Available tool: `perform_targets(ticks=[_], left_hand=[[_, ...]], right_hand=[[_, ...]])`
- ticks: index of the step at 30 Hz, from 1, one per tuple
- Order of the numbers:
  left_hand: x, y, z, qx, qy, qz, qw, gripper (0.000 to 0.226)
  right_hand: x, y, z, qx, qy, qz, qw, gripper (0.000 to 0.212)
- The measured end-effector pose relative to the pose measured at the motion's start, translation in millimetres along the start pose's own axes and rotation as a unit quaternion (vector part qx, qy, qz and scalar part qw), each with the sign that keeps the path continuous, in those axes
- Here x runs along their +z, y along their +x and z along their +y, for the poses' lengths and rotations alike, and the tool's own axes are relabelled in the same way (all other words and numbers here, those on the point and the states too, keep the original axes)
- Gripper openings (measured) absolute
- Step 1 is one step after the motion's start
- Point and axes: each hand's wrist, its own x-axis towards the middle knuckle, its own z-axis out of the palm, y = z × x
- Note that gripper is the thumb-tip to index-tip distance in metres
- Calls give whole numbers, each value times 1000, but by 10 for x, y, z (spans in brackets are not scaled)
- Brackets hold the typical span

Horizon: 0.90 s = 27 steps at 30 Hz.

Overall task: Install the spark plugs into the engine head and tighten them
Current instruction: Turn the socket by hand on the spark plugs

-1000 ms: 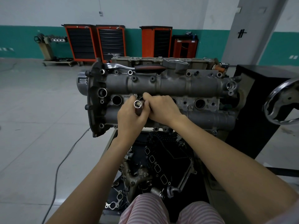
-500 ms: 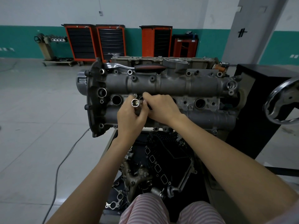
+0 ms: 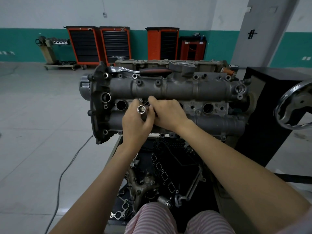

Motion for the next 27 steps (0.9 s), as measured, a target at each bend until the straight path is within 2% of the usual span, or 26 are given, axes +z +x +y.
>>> perform_targets(ticks=[3,5,7,9,10,13,19,21,23,27], left_hand=[[5,30,15,5,14,2,1000,51],[12,55,33,-5,22,6,1000,59],[17,48,36,-10,14,9,1000,52],[9,23,25,9,16,11,1000,39],[1,13,19,17,17,9,1000,33],[-2,12,6,7,-3,5,1000,23],[5,25,0,1,-5,12,1000,46],[11,42,2,2,2,11,1000,54],[18,53,5,-2,10,10,1000,53],[-1,30,18,15,31,7,999,39]], right_hand=[[-56,-16,-15,-1,20,19,1000,17],[-74,-26,-27,-2,12,55,998,30],[-74,-28,-43,-8,-1,74,997,33],[-64,-24,-31,-4,-5,71,997,19],[-55,-23,-20,5,-1,56,998,16],[-9,0,-4,18,18,-2,1000,25],[-34,-10,-4,-7,3,-16,1000,18],[-56,-21,-16,-1,14,10,1000,24],[-68,-26,-31,-4,13,42,999,33],[-57,-19,-20,13,13,33,999,15]])
